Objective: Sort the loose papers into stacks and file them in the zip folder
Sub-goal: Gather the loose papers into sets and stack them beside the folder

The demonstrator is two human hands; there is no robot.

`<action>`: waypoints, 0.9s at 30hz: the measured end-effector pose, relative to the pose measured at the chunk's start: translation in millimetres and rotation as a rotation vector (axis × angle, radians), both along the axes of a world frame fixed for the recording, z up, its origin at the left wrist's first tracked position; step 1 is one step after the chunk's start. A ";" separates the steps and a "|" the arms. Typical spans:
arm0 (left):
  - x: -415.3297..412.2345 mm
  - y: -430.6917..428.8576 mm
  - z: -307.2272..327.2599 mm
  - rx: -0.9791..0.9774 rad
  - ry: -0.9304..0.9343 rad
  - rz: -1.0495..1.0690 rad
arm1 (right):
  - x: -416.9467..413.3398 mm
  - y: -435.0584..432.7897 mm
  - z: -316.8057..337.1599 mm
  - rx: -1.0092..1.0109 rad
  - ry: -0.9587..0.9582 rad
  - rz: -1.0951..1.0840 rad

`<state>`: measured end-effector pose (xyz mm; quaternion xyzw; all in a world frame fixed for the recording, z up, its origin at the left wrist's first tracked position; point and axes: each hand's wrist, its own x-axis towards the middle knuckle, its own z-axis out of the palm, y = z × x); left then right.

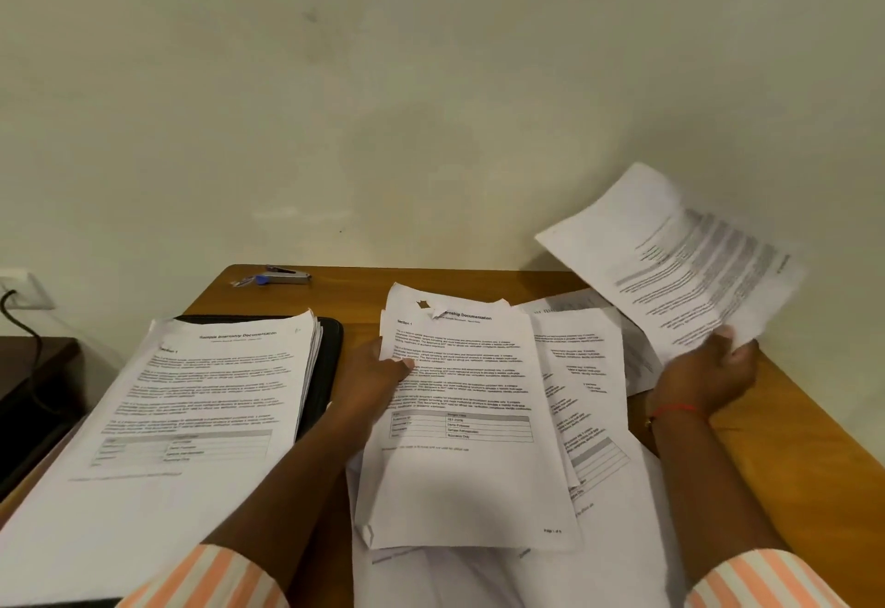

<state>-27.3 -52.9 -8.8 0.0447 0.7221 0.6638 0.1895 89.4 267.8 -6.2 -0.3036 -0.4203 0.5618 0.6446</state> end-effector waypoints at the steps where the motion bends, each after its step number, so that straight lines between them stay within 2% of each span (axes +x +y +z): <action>1: 0.0 0.0 -0.1 0.005 -0.003 -0.008 | 1.7 -2.3 1.3 -0.022 0.061 0.025; 5: -0.5 -0.2 -0.6 -0.002 -0.009 -0.028 | 2.9 -10.6 3.0 -0.097 0.114 0.201; 8: -1.5 0.9 -0.2 -0.003 -0.005 -0.029 | -7.5 -17.4 2.3 -0.039 -0.111 0.368; 10: 0.3 0.1 1.7 0.011 -0.002 -0.005 | -9.7 -24.5 0.5 0.016 -0.265 0.640; 13: -1.6 -1.1 4.8 -0.005 0.057 0.080 | -3.0 -32.5 1.1 0.007 -0.392 1.073; 16: -2.0 -0.2 18.2 -0.086 0.010 0.104 | 6.0 -34.3 8.1 0.013 -0.552 1.324; 18: -0.8 -0.4 24.0 -0.037 -0.010 0.059 | 8.3 -36.6 13.4 0.094 -0.699 1.337; 20: 4.0 -3.1 25.7 0.089 -0.081 0.048 | 7.3 -39.3 17.9 0.173 -0.777 1.205; 24: 3.3 -5.8 22.2 0.169 -0.097 0.003 | 1.6 -34.1 18.9 0.090 -0.613 0.839; 27: 8.8 -4.1 23.4 0.136 -0.055 -0.162 | -2.4 -40.4 16.1 0.029 -0.586 0.767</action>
